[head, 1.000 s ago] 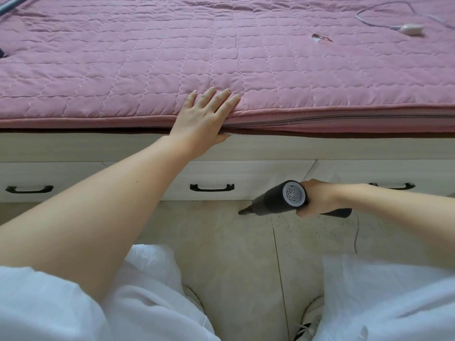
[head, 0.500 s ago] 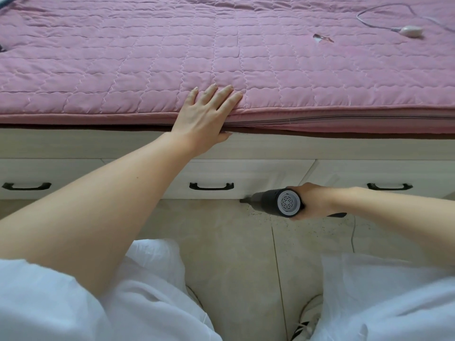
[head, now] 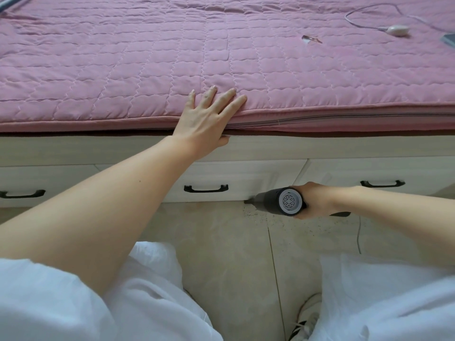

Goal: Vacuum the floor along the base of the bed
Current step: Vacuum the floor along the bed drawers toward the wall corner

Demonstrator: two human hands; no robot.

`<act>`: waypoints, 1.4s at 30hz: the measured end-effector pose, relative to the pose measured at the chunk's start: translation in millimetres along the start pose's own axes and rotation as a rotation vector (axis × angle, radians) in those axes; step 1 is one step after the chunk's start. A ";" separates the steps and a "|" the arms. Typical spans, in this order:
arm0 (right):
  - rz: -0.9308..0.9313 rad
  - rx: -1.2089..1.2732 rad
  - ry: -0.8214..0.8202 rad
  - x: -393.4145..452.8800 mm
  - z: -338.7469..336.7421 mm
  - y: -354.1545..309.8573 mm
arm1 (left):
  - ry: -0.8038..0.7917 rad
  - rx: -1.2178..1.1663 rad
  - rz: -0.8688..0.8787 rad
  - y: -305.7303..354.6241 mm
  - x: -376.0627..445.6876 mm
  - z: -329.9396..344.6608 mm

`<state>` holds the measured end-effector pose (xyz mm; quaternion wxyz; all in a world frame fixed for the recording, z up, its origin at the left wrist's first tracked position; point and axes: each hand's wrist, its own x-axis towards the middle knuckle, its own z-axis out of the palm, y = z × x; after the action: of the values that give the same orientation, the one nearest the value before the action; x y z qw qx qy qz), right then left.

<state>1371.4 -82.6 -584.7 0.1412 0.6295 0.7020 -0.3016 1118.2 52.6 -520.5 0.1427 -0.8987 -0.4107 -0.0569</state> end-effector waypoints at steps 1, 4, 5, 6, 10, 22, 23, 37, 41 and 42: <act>0.009 -0.001 -0.012 -0.2 -1.2 -0.4 | -0.006 -0.003 0.000 1.4 1.7 -0.4; 0.038 0.003 -0.033 -1.8 -4.4 -0.1 | -0.021 -0.006 0.003 4.1 5.2 -0.1; 0.048 0.003 -0.032 -2.8 -4.9 1.2 | -0.024 -0.006 0.001 4.5 6.2 0.5; 0.055 0.003 -0.030 -3.7 -4.9 1.7 | -0.029 -0.007 -0.004 4.3 6.5 1.2; 0.073 -0.012 -0.011 -6.8 -3.9 5.4 | -0.041 -0.031 -0.024 5.2 8.1 1.2; 0.049 0.015 0.018 -9.2 -6.0 8.3 | -0.023 -0.038 -0.002 3.7 6.6 1.4; 0.044 0.019 0.018 -8.4 -5.3 8.5 | -0.020 -0.038 -0.001 3.7 6.6 1.6; 0.037 0.027 -0.020 -5.2 -2.8 5.6 | -0.019 -0.031 0.002 3.2 6.6 1.2; 0.062 0.009 -0.039 -10.2 -5.0 7.8 | -0.019 -0.035 0.001 3.9 6.1 1.1; 0.072 -0.005 -0.039 -11.0 -5.6 8.5 | -0.017 -0.035 0.001 3.9 6.1 1.3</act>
<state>1382.4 -87.8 -576.1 0.1672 0.6479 0.6769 -0.3068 1125.1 55.0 -521.2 0.1234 -0.9018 -0.4103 -0.0561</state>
